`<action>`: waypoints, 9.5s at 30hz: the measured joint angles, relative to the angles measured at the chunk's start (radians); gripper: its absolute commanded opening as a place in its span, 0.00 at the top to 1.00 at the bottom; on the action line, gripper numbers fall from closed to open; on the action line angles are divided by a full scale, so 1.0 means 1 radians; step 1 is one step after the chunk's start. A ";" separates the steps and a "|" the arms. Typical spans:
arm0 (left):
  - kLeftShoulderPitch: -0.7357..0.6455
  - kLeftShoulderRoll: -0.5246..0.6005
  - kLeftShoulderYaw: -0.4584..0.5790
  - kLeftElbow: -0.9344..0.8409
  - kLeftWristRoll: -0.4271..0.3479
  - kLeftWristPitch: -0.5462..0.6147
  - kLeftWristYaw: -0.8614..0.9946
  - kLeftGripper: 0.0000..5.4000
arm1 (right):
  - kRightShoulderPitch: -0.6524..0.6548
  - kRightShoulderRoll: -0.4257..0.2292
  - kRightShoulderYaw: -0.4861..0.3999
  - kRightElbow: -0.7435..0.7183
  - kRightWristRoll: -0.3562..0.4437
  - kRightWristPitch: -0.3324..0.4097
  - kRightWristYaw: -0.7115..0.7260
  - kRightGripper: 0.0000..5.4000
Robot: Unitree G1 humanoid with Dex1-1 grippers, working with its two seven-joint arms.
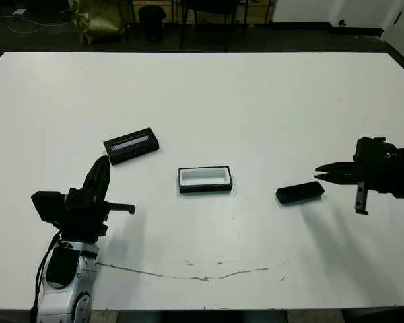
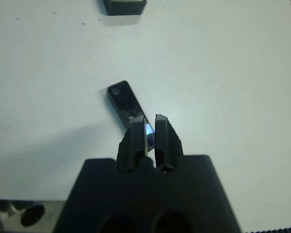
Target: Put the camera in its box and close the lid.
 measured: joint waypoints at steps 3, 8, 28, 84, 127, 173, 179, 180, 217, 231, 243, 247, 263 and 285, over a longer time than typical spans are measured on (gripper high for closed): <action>0.000 0.000 0.000 0.001 0.000 -0.001 0.000 1.00 | -0.032 -0.034 0.017 -0.037 -0.007 0.074 0.041 1.00; 0.000 0.000 0.000 0.017 -0.004 -0.015 -0.005 1.00 | -0.059 -0.047 0.036 -0.011 -0.006 0.089 0.103 1.00; 0.002 0.000 -0.002 0.021 -0.004 -0.021 0.000 1.00 | -0.100 -0.067 0.121 -0.052 -0.109 0.150 0.175 1.00; 0.008 0.000 -0.004 0.016 -0.001 -0.019 0.004 1.00 | -0.120 -0.006 0.209 0.180 -0.155 0.042 0.237 1.00; 0.011 0.000 -0.002 0.009 0.001 -0.019 0.010 1.00 | -0.277 0.146 0.294 0.586 -0.392 -0.256 0.021 1.00; 0.009 -0.001 -0.008 0.003 -0.008 -0.012 0.016 1.00 | -0.165 0.037 0.250 -0.011 -0.406 0.093 0.214 1.00; 0.010 -0.001 -0.006 0.011 -0.015 -0.022 0.010 1.00 | -0.138 0.017 0.223 0.002 -0.330 0.086 0.232 1.00; 0.009 -0.001 -0.006 0.011 -0.015 -0.022 0.010 1.00 | -0.143 0.023 0.231 0.043 -0.319 0.086 0.244 1.00; 0.011 -0.001 -0.006 0.029 -0.001 -0.047 0.011 1.00 | -0.172 -0.032 0.225 -0.206 -0.023 0.449 0.253 1.00; 0.013 -0.001 -0.006 0.029 0.004 -0.048 0.012 1.00 | -0.186 -0.049 0.319 -0.155 -0.114 0.449 0.222 1.00; 0.015 -0.003 -0.008 0.027 0.002 -0.047 0.014 1.00 | -0.167 0.025 0.386 0.121 -0.280 0.114 0.061 1.00; 0.015 -0.003 -0.007 0.027 0.001 -0.047 0.013 1.00 | -0.178 0.052 0.390 0.171 -0.338 0.034 0.035 1.00; 0.020 -0.006 -0.010 0.027 0.014 -0.050 0.022 1.00 | -0.255 0.157 0.378 0.352 -0.412 -0.076 0.019 1.00; 0.022 -0.010 -0.016 0.036 0.021 -0.065 0.021 1.00 | -0.552 0.506 0.412 0.956 -0.456 -0.399 -0.103 1.00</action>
